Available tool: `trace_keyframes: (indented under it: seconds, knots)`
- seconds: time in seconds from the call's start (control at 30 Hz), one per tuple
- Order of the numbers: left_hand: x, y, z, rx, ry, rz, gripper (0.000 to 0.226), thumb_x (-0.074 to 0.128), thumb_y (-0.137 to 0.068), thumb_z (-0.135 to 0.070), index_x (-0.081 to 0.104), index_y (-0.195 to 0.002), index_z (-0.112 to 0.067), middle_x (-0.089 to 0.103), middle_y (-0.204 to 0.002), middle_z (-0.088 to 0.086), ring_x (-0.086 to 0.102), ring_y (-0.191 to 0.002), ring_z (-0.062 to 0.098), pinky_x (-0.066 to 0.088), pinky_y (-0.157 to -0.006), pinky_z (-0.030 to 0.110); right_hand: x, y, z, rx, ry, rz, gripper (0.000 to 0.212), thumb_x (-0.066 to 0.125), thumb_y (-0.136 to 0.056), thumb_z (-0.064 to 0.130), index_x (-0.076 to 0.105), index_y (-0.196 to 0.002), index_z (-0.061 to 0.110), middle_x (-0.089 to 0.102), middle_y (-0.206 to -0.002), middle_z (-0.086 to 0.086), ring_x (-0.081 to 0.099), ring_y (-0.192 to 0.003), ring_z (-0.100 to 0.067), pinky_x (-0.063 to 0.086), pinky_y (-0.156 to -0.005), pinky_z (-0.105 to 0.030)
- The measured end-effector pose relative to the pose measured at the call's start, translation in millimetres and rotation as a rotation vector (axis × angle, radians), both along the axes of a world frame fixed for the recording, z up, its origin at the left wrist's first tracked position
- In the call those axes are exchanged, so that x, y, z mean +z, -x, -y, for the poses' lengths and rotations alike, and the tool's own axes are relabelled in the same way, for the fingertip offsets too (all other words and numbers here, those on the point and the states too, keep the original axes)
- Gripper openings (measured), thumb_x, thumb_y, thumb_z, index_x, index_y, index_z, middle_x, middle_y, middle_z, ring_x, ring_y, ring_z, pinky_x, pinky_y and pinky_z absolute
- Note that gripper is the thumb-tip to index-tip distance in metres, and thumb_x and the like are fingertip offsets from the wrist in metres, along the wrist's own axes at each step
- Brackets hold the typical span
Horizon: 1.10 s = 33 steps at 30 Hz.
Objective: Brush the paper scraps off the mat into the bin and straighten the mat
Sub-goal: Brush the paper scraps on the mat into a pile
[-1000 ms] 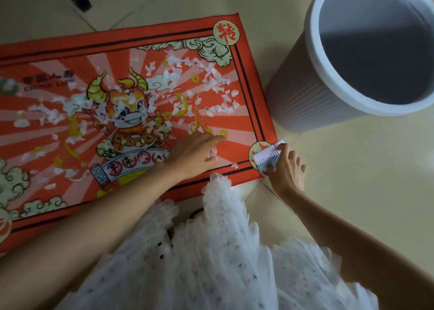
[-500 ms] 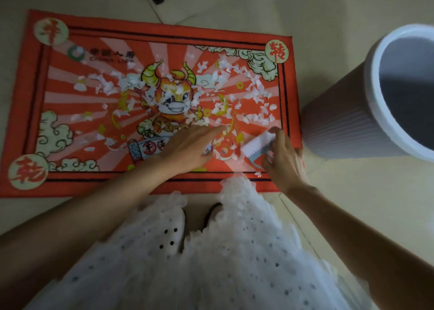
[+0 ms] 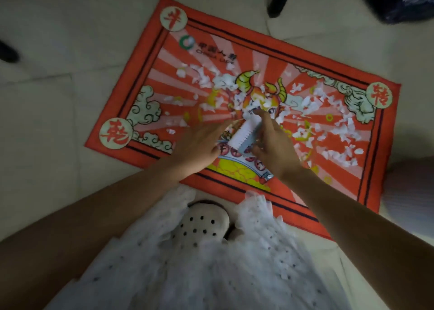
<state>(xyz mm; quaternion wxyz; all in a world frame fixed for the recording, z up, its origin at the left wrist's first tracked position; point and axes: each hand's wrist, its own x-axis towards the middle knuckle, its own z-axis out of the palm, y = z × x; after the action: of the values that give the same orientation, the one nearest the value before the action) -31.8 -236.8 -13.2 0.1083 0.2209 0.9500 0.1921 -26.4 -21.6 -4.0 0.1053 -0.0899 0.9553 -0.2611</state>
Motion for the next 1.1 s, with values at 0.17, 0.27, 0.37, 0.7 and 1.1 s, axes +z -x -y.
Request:
trace_keyframes:
  seconds: [0.17, 0.27, 0.37, 0.7, 1.1]
  knots:
    - [-9.7, -1.4, 36.6, 0.164, 0.041, -0.065, 0.063, 0.06, -0.091, -0.018, 0.038, -0.15, -0.021, 0.06, -0.131, 0.007, 0.055, -0.115, 0.033, 0.052, -0.078, 0.042, -6.9, 36.2, 54.6, 0.105, -0.013, -0.007, 0.061, 0.062, -0.081, 0.003, 0.035, -0.134, 0.013, 0.051, -0.116, -0.014, 0.056, -0.086, -0.033, 0.037, -0.057, -0.031]
    - [-14.0, -1.5, 48.9, 0.292, 0.057, -0.056, 0.061, 0.063, -0.087, -0.02, 0.043, -0.146, -0.021, 0.057, -0.135, 0.005, 0.053, -0.12, 0.033, 0.05, -0.086, 0.045, -8.2, 55.5, 83.3, 0.155, -0.008, 0.01, 0.055, 0.062, -0.079, 0.004, 0.04, -0.13, 0.012, 0.052, -0.116, -0.016, 0.055, -0.089, -0.035, 0.045, -0.058, -0.039]
    - [-19.4, -2.1, 59.2, 0.44, -0.013, -0.077, 0.056, 0.064, -0.085, -0.019, 0.05, -0.139, -0.018, 0.058, -0.131, 0.006, 0.053, -0.12, 0.032, 0.05, -0.087, 0.048, -4.9, 72.0, 107.1, 0.151, -0.011, 0.018, 0.053, 0.061, -0.08, 0.006, 0.043, -0.129, 0.013, 0.051, -0.117, -0.016, 0.055, -0.093, -0.037, 0.05, -0.065, -0.043]
    - [-39.1, -11.5, 86.6, 0.843, -0.18, -0.08, 0.056, 0.067, -0.086, -0.013, 0.052, -0.139, -0.009, 0.057, -0.133, 0.011, 0.05, -0.125, 0.032, 0.042, -0.104, 0.042, 21.6, 106.3, 149.3, 0.345, -0.031, 0.298, 0.068, 0.055, -0.08, -0.012, 0.039, -0.141, 0.013, 0.041, -0.137, -0.014, 0.048, -0.117, -0.032, 0.037, -0.082, -0.027]
    - [-54.7, -19.5, 111.3, 0.747, -0.119, -0.14, 0.046, 0.061, -0.087, -0.004, 0.055, -0.133, -0.005, 0.06, -0.127, 0.012, 0.052, -0.122, 0.031, 0.045, -0.103, 0.042, 39.8, 104.6, 197.9, 0.555, -0.245, -0.191, 0.038, 0.046, -0.083, -0.006, 0.062, -0.109, 0.018, 0.065, -0.093, -0.009, 0.061, -0.084, -0.033, 0.043, -0.059, -0.034]
